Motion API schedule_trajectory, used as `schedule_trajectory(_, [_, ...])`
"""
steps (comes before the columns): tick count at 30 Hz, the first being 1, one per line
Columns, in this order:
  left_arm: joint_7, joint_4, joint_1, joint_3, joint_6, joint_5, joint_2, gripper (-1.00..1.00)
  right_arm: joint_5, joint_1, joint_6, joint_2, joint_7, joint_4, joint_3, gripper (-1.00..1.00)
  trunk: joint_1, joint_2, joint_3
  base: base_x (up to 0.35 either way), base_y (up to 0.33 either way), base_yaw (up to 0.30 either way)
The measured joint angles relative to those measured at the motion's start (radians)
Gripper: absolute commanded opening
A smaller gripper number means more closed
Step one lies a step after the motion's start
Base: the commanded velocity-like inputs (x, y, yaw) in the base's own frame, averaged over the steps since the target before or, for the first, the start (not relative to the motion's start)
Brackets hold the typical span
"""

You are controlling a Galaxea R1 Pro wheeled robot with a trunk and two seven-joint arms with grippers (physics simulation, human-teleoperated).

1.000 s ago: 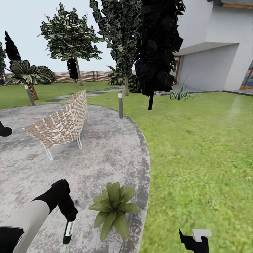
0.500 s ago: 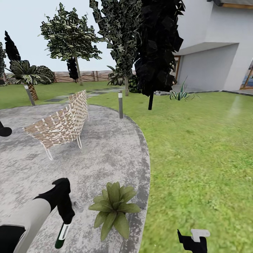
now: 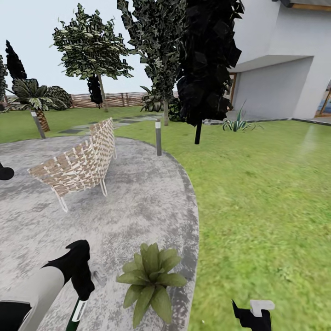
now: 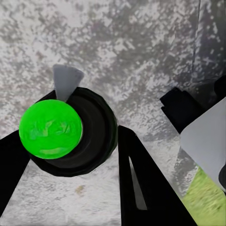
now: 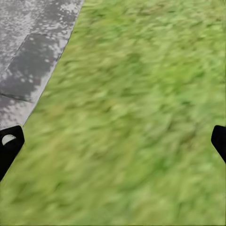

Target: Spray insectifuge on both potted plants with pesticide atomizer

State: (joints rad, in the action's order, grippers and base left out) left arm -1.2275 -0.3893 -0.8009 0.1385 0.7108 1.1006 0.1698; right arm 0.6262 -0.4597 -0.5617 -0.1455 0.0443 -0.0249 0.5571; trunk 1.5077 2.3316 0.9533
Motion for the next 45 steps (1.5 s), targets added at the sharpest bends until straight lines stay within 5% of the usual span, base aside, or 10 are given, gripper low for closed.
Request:
schedule_trajectory(7, [0.002,0.002,0.008,-0.001,-0.002,-0.004,-0.004,-1.00,0.000,0.000,0.000,0.000,0.000,0.000,0.000,1.00,0.001,0.000,0.000,0.045,0.020,0.000])
schedule_trajectory(14, [0.053,-0.001,0.082,-0.006,-0.004,-0.004,0.003,-1.00,0.000,0.000,0.000,0.001,0.000,0.000,0.000,1.00,0.001,0.000,0.000,0.000,0.000,0.000])
schedule_trajectory(16, [0.057,-0.011,0.086,-0.041,-0.005,-0.002,0.004,-1.00,0.000,0.000,0.000,0.001,0.000,0.000,0.000,1.00,0.001,0.000,0.000,0.000,0.000,0.000])
schedule_trajectory(18, [0.084,-0.019,0.087,-0.127,-0.007,-0.001,0.007,-1.00,0.000,0.000,0.000,0.003,0.001,0.000,0.001,1.00,0.001,0.000,0.000,0.000,0.000,0.000])
schedule_trajectory(21, [0.140,-0.020,0.084,-0.146,-0.005,-0.002,0.005,-1.00,0.000,0.000,0.000,0.004,0.001,0.000,0.001,1.00,0.001,0.000,0.000,0.000,0.000,0.000])
schedule_trajectory(45, [0.147,-0.020,0.074,-0.155,-0.014,-0.007,-0.008,-1.00,0.000,0.000,-0.001,0.005,0.006,0.000,0.002,1.00,0.001,0.000,0.000,0.000,0.000,0.000])
